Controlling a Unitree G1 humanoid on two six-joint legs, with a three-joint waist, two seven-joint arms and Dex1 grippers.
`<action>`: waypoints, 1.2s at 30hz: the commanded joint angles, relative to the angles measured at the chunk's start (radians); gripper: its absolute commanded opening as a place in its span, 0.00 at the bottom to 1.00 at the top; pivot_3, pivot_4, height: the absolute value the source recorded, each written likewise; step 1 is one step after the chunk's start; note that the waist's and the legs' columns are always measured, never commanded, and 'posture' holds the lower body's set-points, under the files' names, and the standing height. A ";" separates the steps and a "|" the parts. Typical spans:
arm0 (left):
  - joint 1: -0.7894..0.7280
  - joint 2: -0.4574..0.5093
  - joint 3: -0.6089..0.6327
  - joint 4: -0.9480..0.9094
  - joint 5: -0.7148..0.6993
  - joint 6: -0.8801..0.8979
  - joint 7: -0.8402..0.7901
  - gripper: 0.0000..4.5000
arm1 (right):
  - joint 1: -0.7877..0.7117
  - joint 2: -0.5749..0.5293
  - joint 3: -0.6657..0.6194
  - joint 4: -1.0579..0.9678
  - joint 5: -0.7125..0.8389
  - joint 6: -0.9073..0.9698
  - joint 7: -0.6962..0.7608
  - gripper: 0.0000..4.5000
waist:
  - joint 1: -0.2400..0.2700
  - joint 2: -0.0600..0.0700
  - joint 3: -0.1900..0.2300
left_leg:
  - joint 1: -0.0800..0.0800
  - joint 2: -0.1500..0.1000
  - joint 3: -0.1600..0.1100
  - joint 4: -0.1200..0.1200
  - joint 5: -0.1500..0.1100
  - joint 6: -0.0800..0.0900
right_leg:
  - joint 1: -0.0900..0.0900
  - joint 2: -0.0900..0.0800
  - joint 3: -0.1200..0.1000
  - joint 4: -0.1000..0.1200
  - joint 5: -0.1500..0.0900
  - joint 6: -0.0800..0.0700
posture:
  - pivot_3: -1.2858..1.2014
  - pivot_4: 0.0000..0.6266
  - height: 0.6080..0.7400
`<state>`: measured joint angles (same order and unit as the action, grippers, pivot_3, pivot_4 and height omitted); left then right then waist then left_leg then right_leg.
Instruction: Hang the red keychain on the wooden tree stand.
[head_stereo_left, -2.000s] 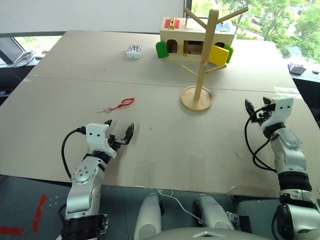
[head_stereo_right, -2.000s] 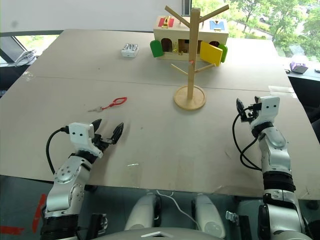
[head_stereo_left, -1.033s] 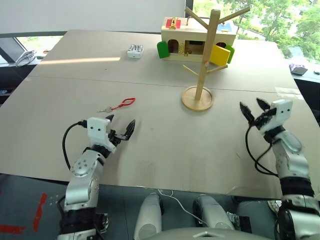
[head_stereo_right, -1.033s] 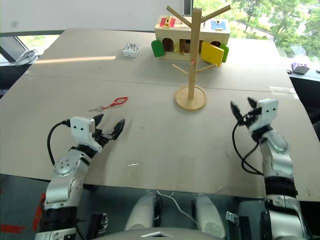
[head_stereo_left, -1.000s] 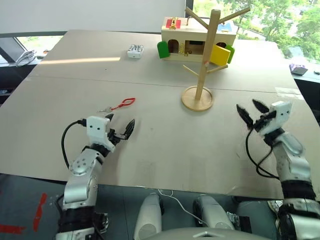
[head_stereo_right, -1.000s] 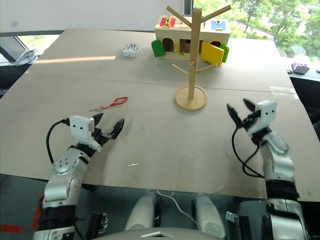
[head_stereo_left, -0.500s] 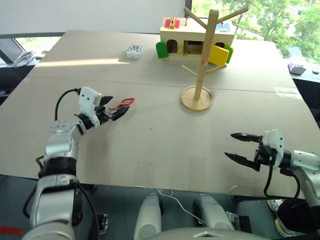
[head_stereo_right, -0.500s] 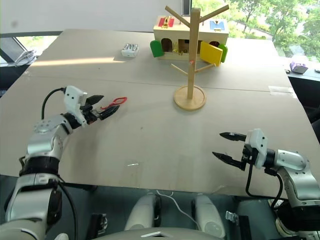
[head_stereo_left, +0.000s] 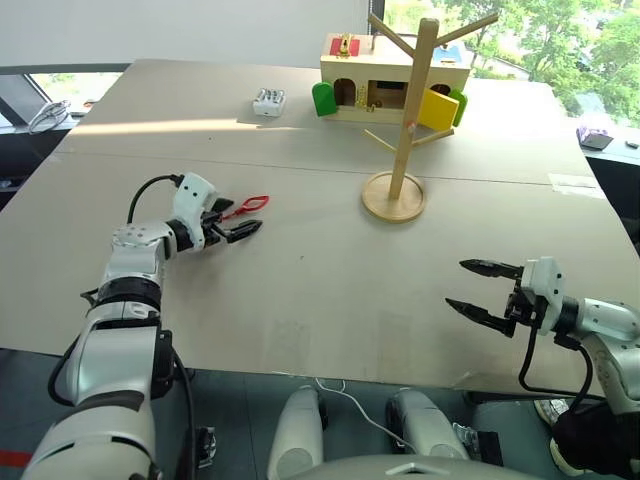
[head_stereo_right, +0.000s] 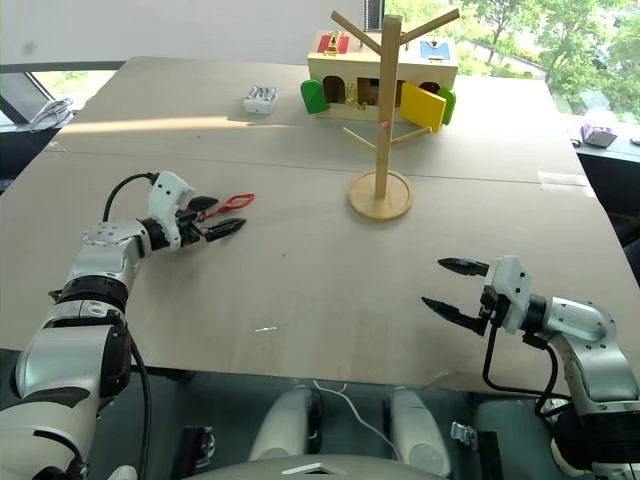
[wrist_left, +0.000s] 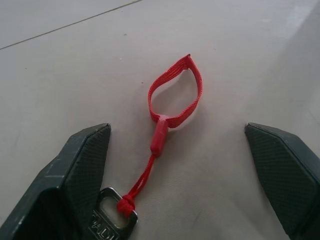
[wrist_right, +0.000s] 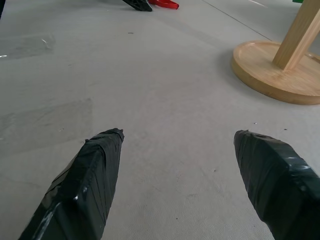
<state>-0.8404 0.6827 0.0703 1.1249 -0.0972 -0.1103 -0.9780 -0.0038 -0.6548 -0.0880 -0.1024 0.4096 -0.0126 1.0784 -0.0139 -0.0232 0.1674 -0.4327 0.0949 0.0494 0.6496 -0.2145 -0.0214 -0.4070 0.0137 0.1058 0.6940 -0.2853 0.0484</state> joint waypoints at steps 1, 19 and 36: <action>-0.017 0.022 -0.002 0.024 0.029 -0.024 0.012 0.98 | 0.006 0.003 -0.025 -0.041 0.014 -0.014 -0.013 0.85 | 0.000 0.000 0.000 | 0.000 0.000 0.000 0.000 0.000 0.000 | 0.000 0.000 0.000 0.000 0.000 0.000 | 0.52 0.24 0.96; 0.010 0.022 0.021 0.017 0.015 -0.002 -0.034 0.00 | 0.005 -0.009 -0.031 -0.067 0.048 0.010 -0.006 0.85 | -0.001 0.000 0.000 | 0.000 0.000 0.000 0.000 0.000 0.000 | 0.000 0.000 0.000 0.001 0.000 0.000 | 0.52 0.24 0.96; 0.520 -0.268 0.027 -1.212 -0.165 0.217 0.240 0.00 | -0.003 -0.205 -0.311 -0.150 0.253 0.234 -0.002 0.85 | 0.000 0.001 0.000 | 0.001 -0.001 -0.001 0.002 0.000 0.000 | 0.003 -0.003 -0.001 0.001 0.000 0.001 | 0.52 0.24 0.96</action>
<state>-0.3297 0.4205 0.0840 0.0221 -0.2403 0.0979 -0.7888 0.0113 -0.8321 -0.3334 -0.2184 0.6090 0.1915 1.0653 -0.0143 -0.0224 0.1673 -0.4309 0.0937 0.0488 0.6517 -0.2145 -0.0213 -0.4036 0.0102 0.1050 0.6952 -0.2855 0.0492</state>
